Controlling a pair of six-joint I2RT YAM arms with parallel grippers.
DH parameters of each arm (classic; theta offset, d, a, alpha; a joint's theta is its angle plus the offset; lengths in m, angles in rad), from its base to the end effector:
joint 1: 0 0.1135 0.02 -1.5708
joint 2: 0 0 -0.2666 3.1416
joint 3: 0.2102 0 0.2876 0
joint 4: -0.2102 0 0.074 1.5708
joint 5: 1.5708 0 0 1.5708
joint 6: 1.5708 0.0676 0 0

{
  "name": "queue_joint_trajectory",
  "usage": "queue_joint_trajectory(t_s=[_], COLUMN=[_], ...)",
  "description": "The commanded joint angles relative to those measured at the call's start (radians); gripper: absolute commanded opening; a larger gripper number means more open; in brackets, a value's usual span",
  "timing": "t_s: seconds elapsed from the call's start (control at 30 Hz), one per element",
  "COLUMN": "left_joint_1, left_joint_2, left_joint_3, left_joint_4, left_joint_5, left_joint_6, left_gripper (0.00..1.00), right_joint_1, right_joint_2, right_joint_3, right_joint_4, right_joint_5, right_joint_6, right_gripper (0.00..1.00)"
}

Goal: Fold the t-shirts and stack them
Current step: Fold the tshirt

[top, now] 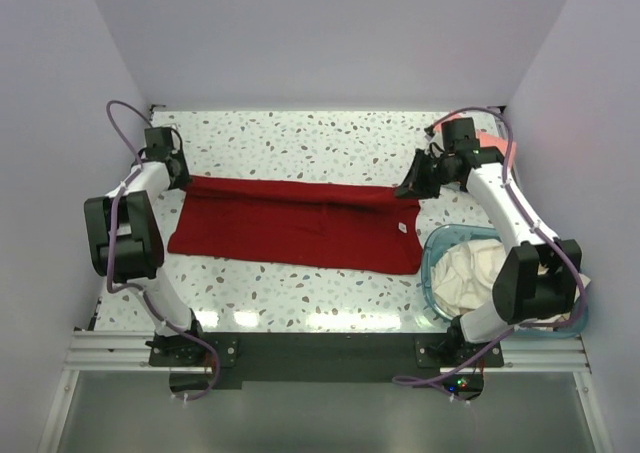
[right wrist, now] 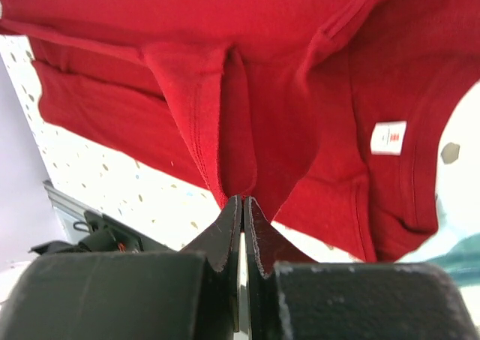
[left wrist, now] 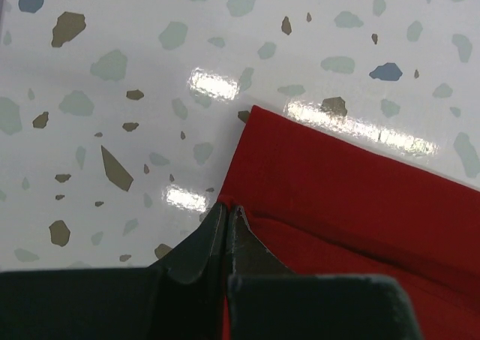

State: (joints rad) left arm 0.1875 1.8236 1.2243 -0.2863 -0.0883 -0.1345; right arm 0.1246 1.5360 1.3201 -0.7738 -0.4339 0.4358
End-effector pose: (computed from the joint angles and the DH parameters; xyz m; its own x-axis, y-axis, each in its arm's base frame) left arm 0.4334 0.0883 0.1531 -0.7216 -0.2729 -0.6363 -0.3403 0.9401 -0.0172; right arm 0.3662 0.0745 0.2652 -0.8961 0.2738 -0.3493 0.0403 0.8340 0.5503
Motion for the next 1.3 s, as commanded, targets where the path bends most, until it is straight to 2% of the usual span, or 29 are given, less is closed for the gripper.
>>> queue_joint_trajectory(t_s=[0.0,0.23,0.3,0.4,0.43,0.5,0.53,0.63,0.77,0.9,1.03,1.27], left_joint_1=[0.001,0.001,0.0,0.0,0.0,0.0,0.0,-0.029,-0.114,-0.171,-0.178,-0.178], left_joint_2=[-0.073,-0.107,-0.116,-0.136,-0.162,-0.208,-0.222,-0.262,-0.227,-0.109,-0.034,-0.027], left_joint_3=[-0.026,-0.08,-0.092,-0.118,-0.129,-0.153,-0.158,-0.155,-0.103,0.004,0.053,0.057], left_joint_4=[0.024,-0.001,-0.033,-0.079,-0.082,-0.085,-0.086,-0.068,-0.034,-0.019,0.007,-0.005], left_joint_5=[-0.036,-0.054,-0.102,-0.162,-0.168,-0.176,-0.176,-0.165,-0.128,-0.059,0.019,0.027], left_joint_6=[0.007,-0.077,-0.129,-0.197,-0.211,-0.255,-0.278,-0.29,-0.312,-0.335,-0.373,-0.372], left_gripper=[0.0,0.0,0.0,0.32,0.52,0.67,0.74,0.74,0.74,0.74,0.75,0.76], right_joint_1=[0.01,0.043,0.066,0.11,0.122,0.156,0.162,0.167,0.167,0.165,0.165,0.17], right_joint_2=[-0.06,-0.066,-0.06,-0.033,-0.022,-0.011,-0.013,-0.016,0.048,0.227,0.395,0.578], right_joint_3=[-0.027,-0.107,-0.131,-0.188,-0.214,-0.231,-0.231,-0.179,-0.069,0.039,0.183,0.321], right_joint_4=[-0.044,-0.061,-0.064,-0.09,-0.097,-0.128,-0.137,-0.151,-0.116,0.008,0.051,0.123], right_joint_5=[0.0,0.017,0.03,0.086,0.101,0.144,0.149,0.161,0.155,0.09,0.018,-0.092], right_joint_6=[-0.017,-0.043,-0.066,-0.123,-0.137,-0.172,-0.181,-0.204,-0.206,-0.189,-0.206,-0.186], right_gripper=[0.0,0.0,0.0,0.0,0.11,0.31,0.45,0.5,0.51,0.48,0.46,0.44])
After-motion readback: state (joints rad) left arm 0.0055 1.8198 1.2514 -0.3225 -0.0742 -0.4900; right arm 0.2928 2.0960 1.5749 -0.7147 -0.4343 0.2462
